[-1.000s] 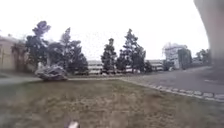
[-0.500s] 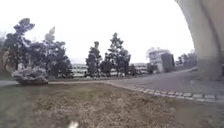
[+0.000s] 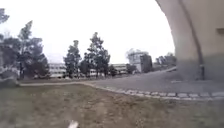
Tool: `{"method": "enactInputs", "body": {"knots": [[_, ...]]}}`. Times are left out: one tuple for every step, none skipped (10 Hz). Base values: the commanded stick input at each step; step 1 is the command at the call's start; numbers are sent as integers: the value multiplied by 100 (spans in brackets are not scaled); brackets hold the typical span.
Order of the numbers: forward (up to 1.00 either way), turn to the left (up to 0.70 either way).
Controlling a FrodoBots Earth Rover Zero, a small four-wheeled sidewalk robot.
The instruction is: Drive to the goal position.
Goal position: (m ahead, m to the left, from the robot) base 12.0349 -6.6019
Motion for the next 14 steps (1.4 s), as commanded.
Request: {"method": "enactInputs", "body": {"knots": [[70, 0], [70, 0], [70, 0], [70, 0], [70, 0], [70, 0], [70, 0], [70, 0], [70, 0], [70, 0], [70, 0], [70, 0], [70, 0], [70, 0]]}}
